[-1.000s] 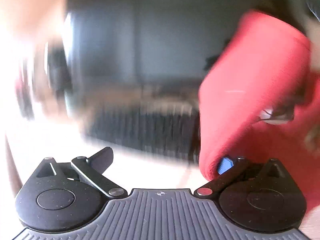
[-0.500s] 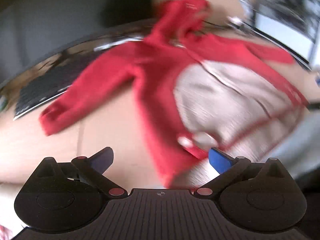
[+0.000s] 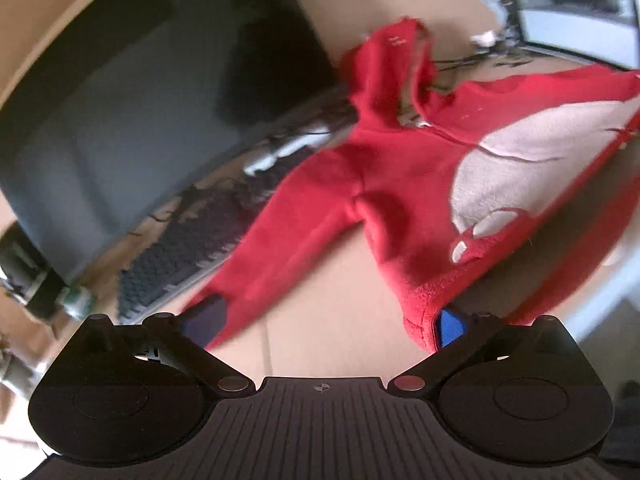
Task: Fold clothes
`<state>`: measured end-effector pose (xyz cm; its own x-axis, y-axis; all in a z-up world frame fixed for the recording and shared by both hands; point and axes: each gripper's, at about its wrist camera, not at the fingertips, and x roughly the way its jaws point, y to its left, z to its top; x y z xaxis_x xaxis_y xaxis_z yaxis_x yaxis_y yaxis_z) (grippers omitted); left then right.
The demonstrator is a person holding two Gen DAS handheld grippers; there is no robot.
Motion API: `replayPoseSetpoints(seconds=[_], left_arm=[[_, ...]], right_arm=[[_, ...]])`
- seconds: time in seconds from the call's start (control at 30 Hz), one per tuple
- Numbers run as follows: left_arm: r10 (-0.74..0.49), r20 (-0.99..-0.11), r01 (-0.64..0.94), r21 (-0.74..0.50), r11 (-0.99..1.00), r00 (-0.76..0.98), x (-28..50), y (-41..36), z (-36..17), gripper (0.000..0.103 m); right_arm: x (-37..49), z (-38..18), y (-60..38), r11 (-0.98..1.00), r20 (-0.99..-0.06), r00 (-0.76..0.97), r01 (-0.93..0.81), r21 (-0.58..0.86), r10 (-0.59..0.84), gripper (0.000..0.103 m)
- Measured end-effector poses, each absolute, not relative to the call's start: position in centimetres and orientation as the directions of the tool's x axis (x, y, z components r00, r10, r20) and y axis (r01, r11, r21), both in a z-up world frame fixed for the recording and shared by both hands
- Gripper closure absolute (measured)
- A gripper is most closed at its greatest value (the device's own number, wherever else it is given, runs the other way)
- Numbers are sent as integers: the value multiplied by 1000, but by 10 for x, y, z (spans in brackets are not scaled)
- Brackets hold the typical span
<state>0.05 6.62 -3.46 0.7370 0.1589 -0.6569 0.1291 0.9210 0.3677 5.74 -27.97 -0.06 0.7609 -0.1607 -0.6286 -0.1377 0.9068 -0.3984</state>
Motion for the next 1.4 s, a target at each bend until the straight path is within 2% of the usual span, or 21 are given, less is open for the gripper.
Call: replayPoseSetpoints(seconds=[0.1,0.13,0.2,0.3,0.37,0.43,0.47,0.57,0.63,0.8,0.9,0.97,1.07,1.23,1.4], left_arm=[[48,-751,214,247,945,658,-13,69,-47,0],[10,-778,239,205,949,629,-17,70,-51,0],[-80,-810,270,100,958,581,-22,75,-53,0],[-273,-769,233,-165,958,578,-6,92,-32,0],[-299,-733,208,-217,954,610,19,82,-27,0],[-312,-698,188,-251,949,645,45,68,-24,0],[-282,-696,156,-240,958,660,58,59,-26,0],[-204,-728,95,-189,977,655,97,35,-40,0],[-160,-749,91,-133,987,643,110,24,-51,0],[-141,-830,1,-167,986,540,122,19,-80,0],[-123,-817,-35,-172,984,563,115,19,-89,0],[-92,-815,-53,-148,988,572,113,14,-92,0],[-26,-836,-92,-91,992,548,118,2,-92,0],[31,-837,-128,-47,991,547,120,-6,-94,0],[0,-820,-197,-137,971,572,118,6,-91,0]], right_arm=[[45,-2,-290,959,-740,672,-225,-173,24,0],[43,6,-296,970,-738,667,-233,-71,106,0],[56,23,-307,970,-676,696,-207,131,240,0],[98,29,-311,904,-594,698,-197,379,401,0],[140,13,-293,874,-607,649,-204,442,459,0],[172,-4,-268,881,-659,594,-216,422,461,0],[184,-12,-256,886,-683,570,-231,402,458,0],[198,-39,-245,898,-749,496,-226,379,440,0],[196,-53,-252,881,-743,473,-228,415,473,0],[202,-61,-255,853,-750,411,-307,421,518,0],[216,-57,-251,823,-763,343,-382,419,548,0],[233,-44,-257,782,-737,310,-422,459,601,0],[267,-2,-268,777,-664,437,-505,376,606,0],[349,39,-268,877,-580,683,-463,126,444,0],[410,43,-216,888,-491,783,-458,-41,381,0]])
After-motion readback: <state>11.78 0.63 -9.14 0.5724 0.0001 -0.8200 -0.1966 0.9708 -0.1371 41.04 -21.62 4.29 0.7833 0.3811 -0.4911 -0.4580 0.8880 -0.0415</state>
